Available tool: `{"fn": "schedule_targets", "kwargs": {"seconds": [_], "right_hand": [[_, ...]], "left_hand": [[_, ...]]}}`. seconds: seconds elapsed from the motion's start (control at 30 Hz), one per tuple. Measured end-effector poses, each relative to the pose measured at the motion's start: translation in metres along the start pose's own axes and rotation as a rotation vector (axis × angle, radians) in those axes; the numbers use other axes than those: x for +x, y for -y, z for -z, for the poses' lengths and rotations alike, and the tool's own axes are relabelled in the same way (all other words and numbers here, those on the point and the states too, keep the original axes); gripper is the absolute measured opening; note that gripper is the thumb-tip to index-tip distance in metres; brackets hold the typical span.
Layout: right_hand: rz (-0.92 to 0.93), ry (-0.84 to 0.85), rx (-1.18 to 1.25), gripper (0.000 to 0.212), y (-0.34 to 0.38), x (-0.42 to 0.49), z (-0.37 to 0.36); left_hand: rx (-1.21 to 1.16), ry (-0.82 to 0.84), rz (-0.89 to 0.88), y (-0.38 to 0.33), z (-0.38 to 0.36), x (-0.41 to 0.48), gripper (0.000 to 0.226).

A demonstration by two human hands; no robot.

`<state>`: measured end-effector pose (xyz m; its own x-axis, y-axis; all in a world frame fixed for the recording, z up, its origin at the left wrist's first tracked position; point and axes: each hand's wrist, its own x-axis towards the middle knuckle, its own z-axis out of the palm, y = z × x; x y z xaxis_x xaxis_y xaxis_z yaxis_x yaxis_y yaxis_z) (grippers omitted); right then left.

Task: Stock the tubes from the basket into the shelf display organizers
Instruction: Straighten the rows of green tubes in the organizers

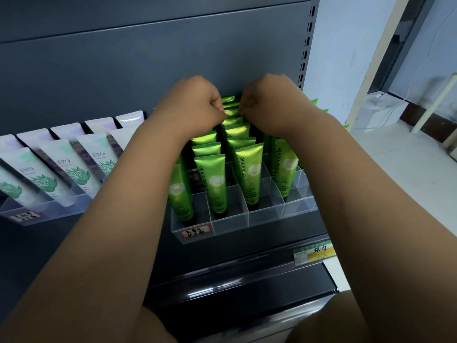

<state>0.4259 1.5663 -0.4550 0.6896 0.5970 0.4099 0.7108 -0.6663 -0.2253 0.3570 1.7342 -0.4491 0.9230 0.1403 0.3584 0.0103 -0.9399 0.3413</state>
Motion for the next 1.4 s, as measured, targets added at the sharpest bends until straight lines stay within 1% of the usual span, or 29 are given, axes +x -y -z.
{"fn": "schedule_targets", "kwargs": {"seconds": [0.1,0.2,0.3,0.47,0.6,0.83,1.0,1.13,1.27,1.4], "right_hand": [[-0.017,-0.011,0.017,0.027,0.000,0.004,0.005],[-0.012,-0.026,0.000,0.030,0.000,0.012,0.010],[0.014,0.015,-0.057,0.028,0.000,0.019,0.011],[0.003,0.066,-0.076,0.026,0.000,0.028,0.002],[-0.004,0.056,-0.085,0.024,-0.007,0.034,-0.005],[-0.011,0.039,-0.134,0.022,-0.013,0.043,-0.011],[-0.001,0.026,-0.100,0.021,-0.008,0.042,-0.011],[0.035,0.030,-0.123,0.022,-0.004,0.040,-0.011],[0.022,0.027,-0.113,0.016,-0.005,0.046,-0.008],[-0.042,-0.006,-0.081,0.014,-0.010,0.055,-0.006]], "left_hand": [[-0.065,-0.091,0.016,-0.001,0.002,-0.001,0.009],[-0.042,-0.158,-0.017,-0.001,0.002,0.003,0.009],[-0.008,-0.098,-0.031,-0.002,0.006,0.012,0.005],[0.113,0.012,-0.077,-0.003,0.008,0.024,0.009],[0.199,0.090,-0.084,0.001,0.001,0.027,0.002],[0.207,0.060,-0.110,0.001,-0.002,0.028,0.011],[0.243,0.094,-0.111,0.001,0.003,0.029,0.009],[0.285,0.104,-0.117,0.000,0.003,0.025,0.009],[0.228,0.086,-0.078,-0.002,0.007,0.024,0.014],[0.185,0.031,-0.069,0.000,0.011,0.031,0.018]]}}
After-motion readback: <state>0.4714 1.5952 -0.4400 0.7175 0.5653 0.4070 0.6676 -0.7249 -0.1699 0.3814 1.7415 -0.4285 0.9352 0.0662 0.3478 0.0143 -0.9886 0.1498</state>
